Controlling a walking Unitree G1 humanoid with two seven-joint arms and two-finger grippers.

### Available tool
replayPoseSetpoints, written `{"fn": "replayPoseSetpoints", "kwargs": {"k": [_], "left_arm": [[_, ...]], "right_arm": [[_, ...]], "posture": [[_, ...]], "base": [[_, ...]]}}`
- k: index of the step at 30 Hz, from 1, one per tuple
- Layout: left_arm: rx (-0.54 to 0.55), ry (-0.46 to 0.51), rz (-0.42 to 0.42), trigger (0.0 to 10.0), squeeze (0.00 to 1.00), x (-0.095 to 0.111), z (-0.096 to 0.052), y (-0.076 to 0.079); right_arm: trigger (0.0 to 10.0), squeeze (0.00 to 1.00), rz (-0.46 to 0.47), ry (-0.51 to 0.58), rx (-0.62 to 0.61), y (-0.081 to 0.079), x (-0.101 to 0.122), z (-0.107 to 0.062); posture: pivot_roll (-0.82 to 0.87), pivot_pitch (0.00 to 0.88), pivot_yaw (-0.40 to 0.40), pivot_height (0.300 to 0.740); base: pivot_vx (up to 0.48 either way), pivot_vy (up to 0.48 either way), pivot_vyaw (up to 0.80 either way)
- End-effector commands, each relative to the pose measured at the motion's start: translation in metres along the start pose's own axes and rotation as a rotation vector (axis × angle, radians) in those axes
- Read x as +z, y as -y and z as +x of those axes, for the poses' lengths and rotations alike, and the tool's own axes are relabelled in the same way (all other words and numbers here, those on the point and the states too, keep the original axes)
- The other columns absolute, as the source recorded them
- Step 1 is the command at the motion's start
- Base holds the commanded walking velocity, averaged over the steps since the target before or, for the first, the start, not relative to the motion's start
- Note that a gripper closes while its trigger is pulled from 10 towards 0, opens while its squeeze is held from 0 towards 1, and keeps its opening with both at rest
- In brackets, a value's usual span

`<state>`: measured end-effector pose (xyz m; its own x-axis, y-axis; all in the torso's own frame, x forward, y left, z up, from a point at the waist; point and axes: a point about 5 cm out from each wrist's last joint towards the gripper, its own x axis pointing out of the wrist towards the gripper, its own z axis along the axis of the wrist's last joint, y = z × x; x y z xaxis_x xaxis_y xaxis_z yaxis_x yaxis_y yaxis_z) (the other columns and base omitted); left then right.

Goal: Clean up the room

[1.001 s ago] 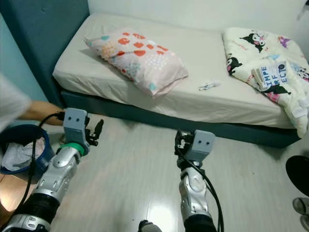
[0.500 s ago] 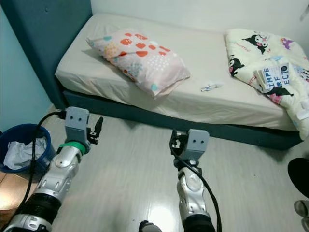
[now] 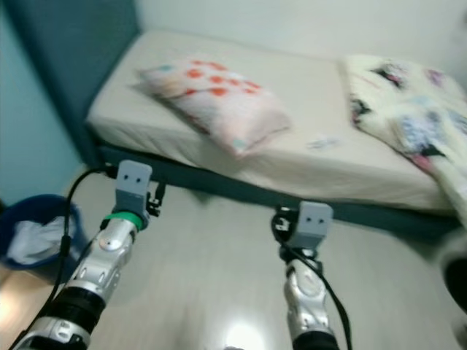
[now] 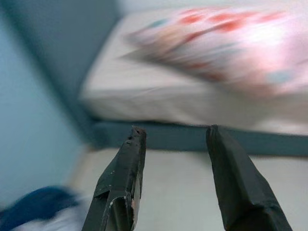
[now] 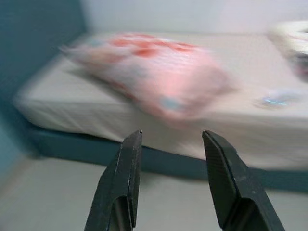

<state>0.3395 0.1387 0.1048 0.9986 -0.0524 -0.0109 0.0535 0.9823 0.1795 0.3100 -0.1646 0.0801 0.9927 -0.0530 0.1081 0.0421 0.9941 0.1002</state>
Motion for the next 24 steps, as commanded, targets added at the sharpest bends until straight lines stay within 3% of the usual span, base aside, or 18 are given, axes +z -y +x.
{"fn": "replayPoseSetpoints", "kwargs": {"k": [1,14,17,24], "left_arm": [[-0.018,-0.005,-0.010,10.0,0.00,-0.002,0.000,0.010],[-0.028,0.012,-0.013,10.0,0.00,0.002,0.002,0.015],[-0.075,0.041,-0.013,10.0,0.00,0.005,0.001,0.020],[-0.107,0.057,-0.007,10.0,0.00,0.007,0.000,0.026]], "right_arm": [[10.0,0.00,-0.023,-0.044,-0.025,0.010,-0.008,-0.007],[10.0,0.00,-0.021,-0.024,-0.055,0.017,-0.006,-0.007],[10.0,0.00,-0.008,-0.038,-0.105,0.024,-0.008,-0.007],[10.0,0.00,-0.026,-0.055,-0.131,0.028,-0.009,-0.005]], "posture": [[-0.13,0.044,0.016,0.740],[-0.14,0.039,0.018,0.740],[-0.13,0.032,0.018,0.740],[-0.13,0.026,0.018,0.740]], "base": [[0.480,0.000,0.79],[0.372,0.000,0.00],[0.342,0.000,0.00],[0.347,0.000,-0.73]]}}
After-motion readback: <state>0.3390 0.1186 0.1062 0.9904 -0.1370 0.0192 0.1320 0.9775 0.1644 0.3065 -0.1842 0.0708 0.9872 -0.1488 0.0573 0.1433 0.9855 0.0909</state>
